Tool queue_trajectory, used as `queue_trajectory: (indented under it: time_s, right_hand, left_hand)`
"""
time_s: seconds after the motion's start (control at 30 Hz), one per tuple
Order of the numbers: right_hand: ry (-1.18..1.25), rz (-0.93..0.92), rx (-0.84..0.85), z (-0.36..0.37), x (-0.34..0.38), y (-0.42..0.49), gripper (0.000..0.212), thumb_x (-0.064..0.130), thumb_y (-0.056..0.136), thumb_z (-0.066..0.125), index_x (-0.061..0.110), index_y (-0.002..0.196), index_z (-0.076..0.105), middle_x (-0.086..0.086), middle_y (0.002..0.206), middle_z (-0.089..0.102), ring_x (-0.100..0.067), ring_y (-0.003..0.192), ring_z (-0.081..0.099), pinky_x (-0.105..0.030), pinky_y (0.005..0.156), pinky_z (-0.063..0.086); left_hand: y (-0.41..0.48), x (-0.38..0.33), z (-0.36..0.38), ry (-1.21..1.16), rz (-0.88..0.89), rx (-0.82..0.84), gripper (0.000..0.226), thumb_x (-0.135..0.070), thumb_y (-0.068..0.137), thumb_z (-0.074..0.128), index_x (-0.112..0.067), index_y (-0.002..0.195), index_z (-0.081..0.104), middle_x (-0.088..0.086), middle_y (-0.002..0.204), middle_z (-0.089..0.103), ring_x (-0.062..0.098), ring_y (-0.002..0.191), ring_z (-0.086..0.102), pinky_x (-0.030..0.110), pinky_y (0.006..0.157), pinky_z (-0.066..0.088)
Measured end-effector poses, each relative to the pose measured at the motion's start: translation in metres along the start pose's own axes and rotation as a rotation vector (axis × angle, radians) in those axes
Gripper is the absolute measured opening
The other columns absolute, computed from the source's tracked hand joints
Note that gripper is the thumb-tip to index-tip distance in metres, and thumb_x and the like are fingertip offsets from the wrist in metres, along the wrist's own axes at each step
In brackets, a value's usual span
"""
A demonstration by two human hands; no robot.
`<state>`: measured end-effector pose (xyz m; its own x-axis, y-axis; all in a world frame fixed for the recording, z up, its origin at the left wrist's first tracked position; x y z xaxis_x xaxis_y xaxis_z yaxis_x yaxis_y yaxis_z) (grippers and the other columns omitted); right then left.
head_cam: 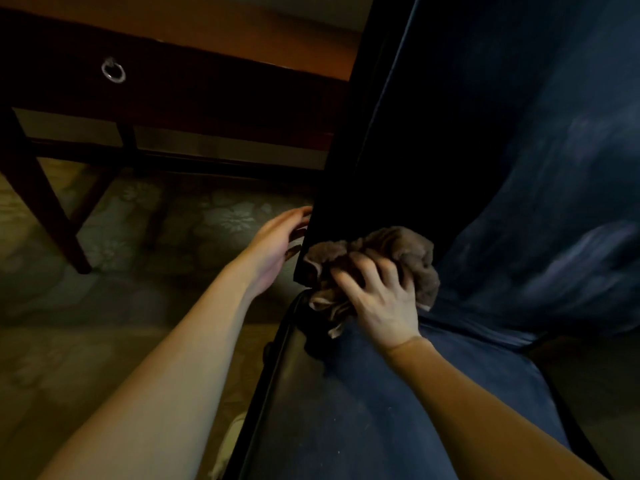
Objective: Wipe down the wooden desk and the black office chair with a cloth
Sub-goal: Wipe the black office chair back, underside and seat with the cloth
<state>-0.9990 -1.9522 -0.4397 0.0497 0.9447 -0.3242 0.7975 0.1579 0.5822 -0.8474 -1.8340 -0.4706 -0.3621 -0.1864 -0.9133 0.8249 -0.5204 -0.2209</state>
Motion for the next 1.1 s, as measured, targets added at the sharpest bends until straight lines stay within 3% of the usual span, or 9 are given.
queue_trajectory:
  time_s: [0.1,0.27,0.4,0.53,0.6,0.7,0.83,0.97,1.1]
  right_hand:
    - [0.048,0.041,0.073,-0.006,0.008,-0.016,0.056,0.025,0.065,0.089,0.025,0.119,0.073,-0.011,0.125,0.062,-0.033,0.115,0.042,-0.052,0.079,0.052]
    - [0.16,0.136,-0.242,-0.039,0.012,0.002,0.038,0.038,0.094,0.066,0.029,0.13,0.063,-0.01,0.133,0.055,-0.035,0.125,0.046,-0.058,0.108,0.031]
    - [0.068,0.159,-0.122,-0.013,0.017,0.009,0.053,0.033,0.082,0.078,0.03,0.134,0.065,-0.01,0.142,0.038,-0.033,0.131,0.036,-0.058,0.095,0.036]
    - [0.1,0.225,-0.131,0.011,0.016,0.009,0.046,0.035,0.085,0.061,0.035,0.13,0.068,-0.007,0.136,0.036,-0.029,0.124,0.036,-0.064,0.079,0.047]
    - [0.112,0.251,-0.147,0.02,0.016,0.008,0.048,0.038,0.086,0.055,0.04,0.134,0.055,-0.005,0.136,0.036,-0.028,0.124,0.036,-0.061,0.079,0.047]
    - [0.128,0.269,-0.155,0.032,0.019,-0.001,0.048,0.04,0.087,0.056,0.041,0.133,0.043,-0.005,0.138,0.034,-0.029,0.126,0.035,-0.059,0.079,0.047]
    - [0.146,0.294,-0.091,0.049,0.022,-0.015,0.058,0.035,0.079,0.071,0.038,0.131,0.044,-0.006,0.136,0.035,-0.03,0.123,0.035,-0.062,0.077,0.049]
    - [0.169,0.37,-0.002,0.063,0.028,-0.02,0.047,0.035,0.084,0.057,0.035,0.13,0.046,-0.007,0.132,0.037,-0.033,0.115,0.037,-0.061,0.077,0.049]
    - [0.218,0.407,0.113,0.077,0.024,-0.026,0.061,0.028,0.07,0.08,0.029,0.125,0.051,-0.009,0.124,0.036,-0.032,0.108,0.035,-0.061,0.081,0.048]
  left_hand:
    - [-0.01,-0.004,0.016,0.05,0.017,0.025,0.03,-0.033,0.11,0.046,-0.027,0.134,0.062,-0.005,0.125,0.069,0.012,0.119,0.063,0.03,0.095,0.049]
    - [-0.018,-0.006,0.013,-0.031,-0.038,0.004,0.036,-0.04,0.11,0.041,-0.024,0.133,0.064,0.004,0.12,0.072,0.021,0.112,0.068,0.034,0.09,0.054]
    - [-0.016,0.0,0.009,-0.033,-0.088,0.003,0.057,-0.061,0.107,0.029,-0.027,0.135,0.064,0.006,0.127,0.073,0.024,0.12,0.067,0.044,0.105,0.05]
    - [-0.003,0.004,-0.001,-0.127,-0.067,-0.025,0.067,-0.066,0.105,0.022,-0.022,0.127,0.067,0.008,0.123,0.075,0.021,0.115,0.069,0.038,0.099,0.052]
    - [0.003,0.007,-0.003,-0.129,-0.069,-0.029,0.067,-0.067,0.104,0.022,-0.023,0.122,0.069,0.007,0.119,0.077,0.02,0.113,0.071,0.037,0.094,0.054]
    - [0.007,0.012,-0.004,-0.103,-0.073,0.012,0.068,-0.069,0.104,0.023,-0.024,0.127,0.068,0.006,0.122,0.075,0.022,0.119,0.069,0.041,0.102,0.051]
    - [0.005,0.011,0.002,-0.062,-0.057,0.055,0.069,-0.067,0.105,0.021,-0.022,0.135,0.065,0.007,0.132,0.07,0.022,0.127,0.063,0.045,0.116,0.041]
    - [-0.003,0.009,0.007,-0.002,-0.013,0.045,0.066,-0.063,0.107,0.018,-0.023,0.133,0.065,0.001,0.131,0.071,0.014,0.125,0.062,0.04,0.117,0.038]
    - [-0.01,0.007,0.01,0.034,0.014,0.035,0.058,-0.056,0.109,0.017,-0.028,0.125,0.065,-0.002,0.136,0.066,0.011,0.133,0.055,0.045,0.125,0.023]
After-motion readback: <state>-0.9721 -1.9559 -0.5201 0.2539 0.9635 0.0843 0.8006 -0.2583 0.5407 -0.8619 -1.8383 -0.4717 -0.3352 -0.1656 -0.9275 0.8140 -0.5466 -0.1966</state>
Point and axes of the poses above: each hand's wrist, its own y-axis towards the middle knuckle, its own z-axis out of the palm, x = y × z, the point moved 6 cm from there along y, towards the middle knuckle
